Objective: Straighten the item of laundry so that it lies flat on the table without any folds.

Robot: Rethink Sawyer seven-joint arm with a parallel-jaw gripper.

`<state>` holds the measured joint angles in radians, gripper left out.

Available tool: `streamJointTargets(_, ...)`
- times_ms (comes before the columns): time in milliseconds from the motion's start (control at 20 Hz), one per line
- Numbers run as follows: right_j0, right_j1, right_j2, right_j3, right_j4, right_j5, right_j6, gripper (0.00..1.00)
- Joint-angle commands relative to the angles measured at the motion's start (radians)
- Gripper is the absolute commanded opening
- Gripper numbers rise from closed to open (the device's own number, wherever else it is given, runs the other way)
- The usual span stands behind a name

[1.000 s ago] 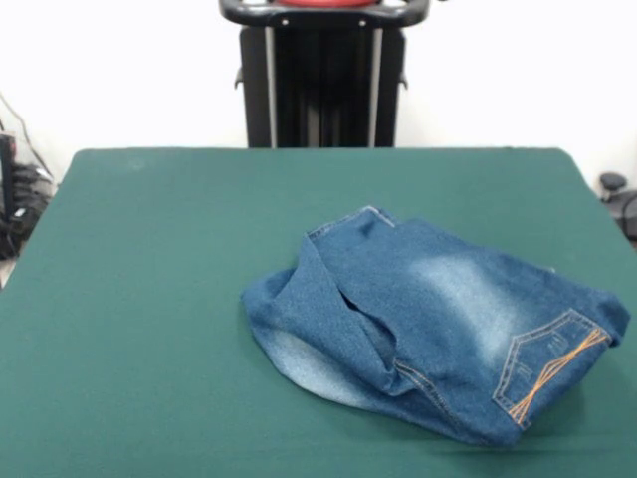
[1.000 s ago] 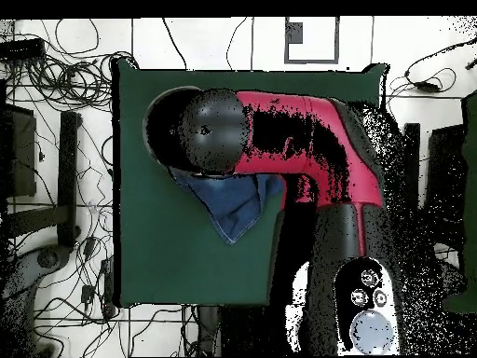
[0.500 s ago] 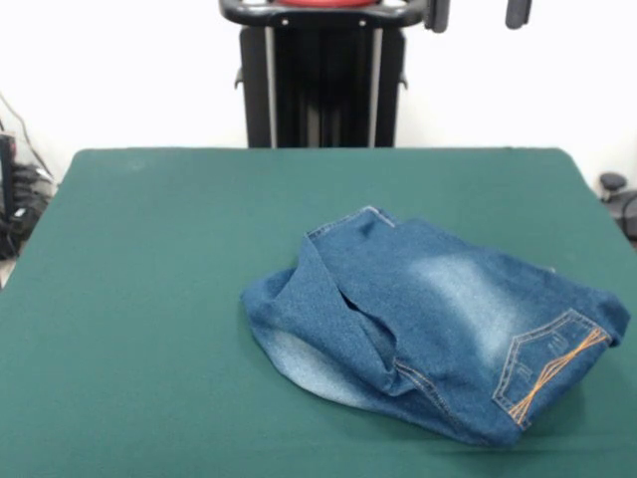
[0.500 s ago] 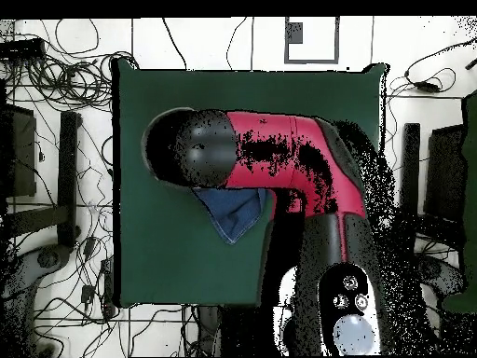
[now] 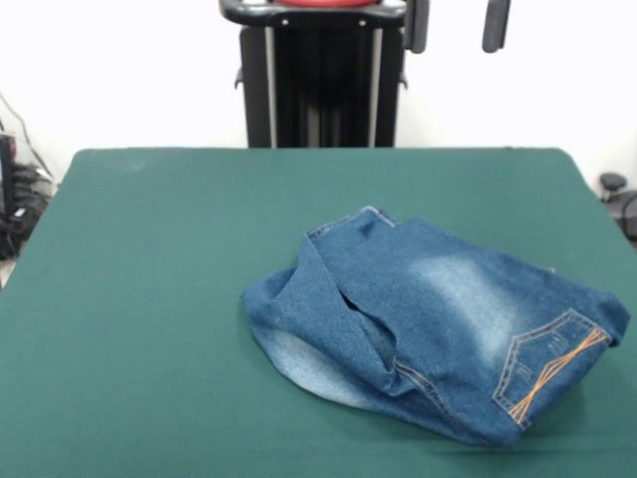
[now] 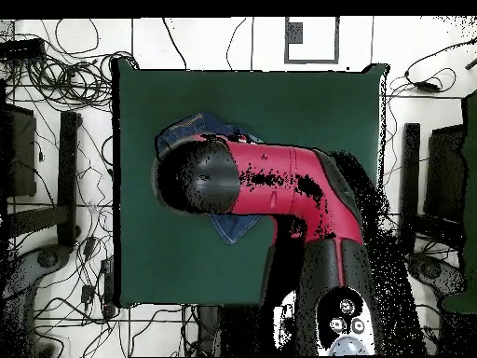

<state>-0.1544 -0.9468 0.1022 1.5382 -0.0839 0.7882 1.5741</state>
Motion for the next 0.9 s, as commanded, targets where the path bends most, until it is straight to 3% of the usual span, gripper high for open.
streamJointTargets(50,0.042,0.039,-0.005,0.176,0.001,-0.086,0.201,1.00)
streamJointTargets(900,0.116,0.124,-0.081,0.184,-0.020,-0.247,0.254,1.00)
